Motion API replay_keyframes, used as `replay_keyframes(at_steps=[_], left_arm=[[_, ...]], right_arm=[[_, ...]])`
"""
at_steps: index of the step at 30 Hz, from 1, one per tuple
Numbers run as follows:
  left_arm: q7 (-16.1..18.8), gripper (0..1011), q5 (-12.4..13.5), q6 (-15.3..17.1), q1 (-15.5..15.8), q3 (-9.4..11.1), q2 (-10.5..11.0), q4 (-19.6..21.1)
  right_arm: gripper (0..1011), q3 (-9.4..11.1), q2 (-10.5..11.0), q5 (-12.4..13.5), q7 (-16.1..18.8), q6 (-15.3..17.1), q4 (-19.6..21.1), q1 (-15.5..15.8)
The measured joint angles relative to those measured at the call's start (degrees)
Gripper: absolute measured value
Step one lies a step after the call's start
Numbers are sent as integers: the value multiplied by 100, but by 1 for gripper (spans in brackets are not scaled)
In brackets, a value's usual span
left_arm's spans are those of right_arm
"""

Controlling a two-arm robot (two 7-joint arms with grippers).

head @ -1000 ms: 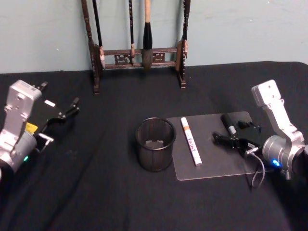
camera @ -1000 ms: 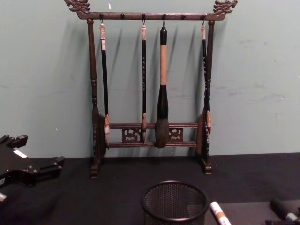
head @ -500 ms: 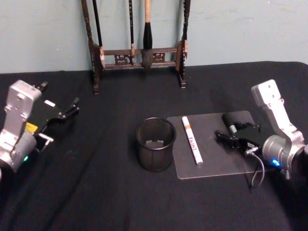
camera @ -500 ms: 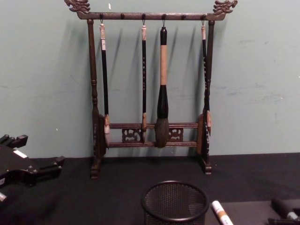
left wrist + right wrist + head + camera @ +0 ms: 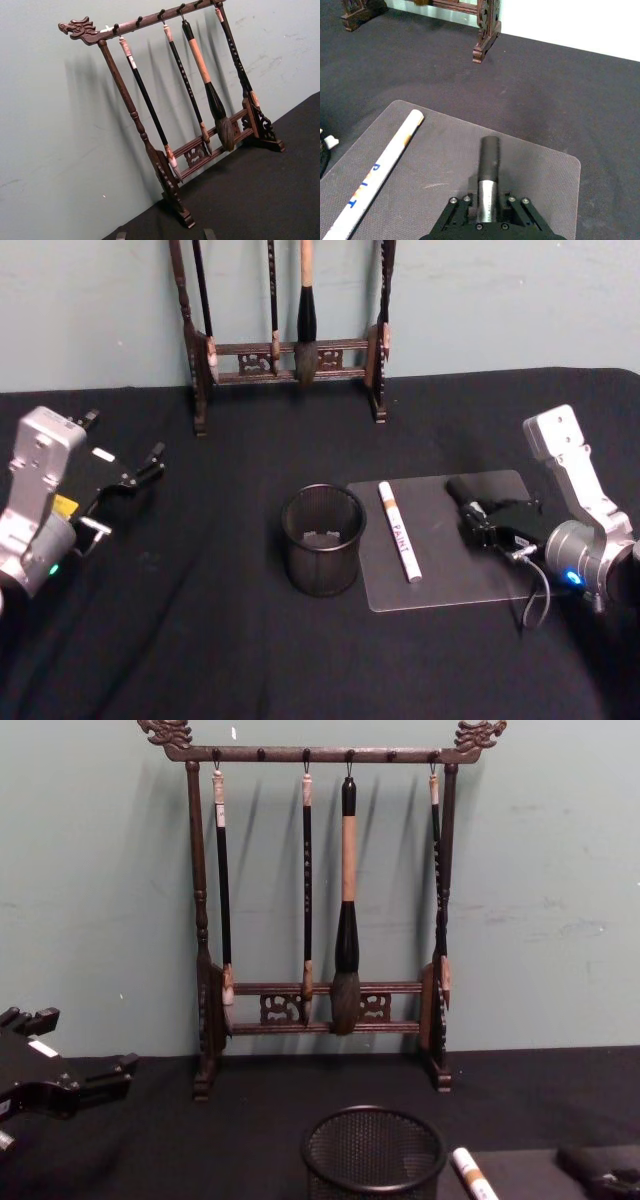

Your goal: Pick up the water-based marker from the table and place it into the pen holder.

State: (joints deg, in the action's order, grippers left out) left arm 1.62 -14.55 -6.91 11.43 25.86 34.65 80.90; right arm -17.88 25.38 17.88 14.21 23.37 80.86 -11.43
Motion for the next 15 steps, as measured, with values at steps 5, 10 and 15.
replay_keyframes(at_steps=[5, 10, 15], left_arm=[[0, 1001, 0, 0, 0, 0, 0, 0], [0, 1001, 0, 0, 0, 0, 0, 0], [0, 1001, 0, 0, 0, 0, 0, 0]], right_arm=[[209, 0, 0, 3, 0, 0, 0, 0], [209, 0, -1, 5, 0, 0, 0, 0], [209, 14, -2, -10, 34, -13, 33, 6]])
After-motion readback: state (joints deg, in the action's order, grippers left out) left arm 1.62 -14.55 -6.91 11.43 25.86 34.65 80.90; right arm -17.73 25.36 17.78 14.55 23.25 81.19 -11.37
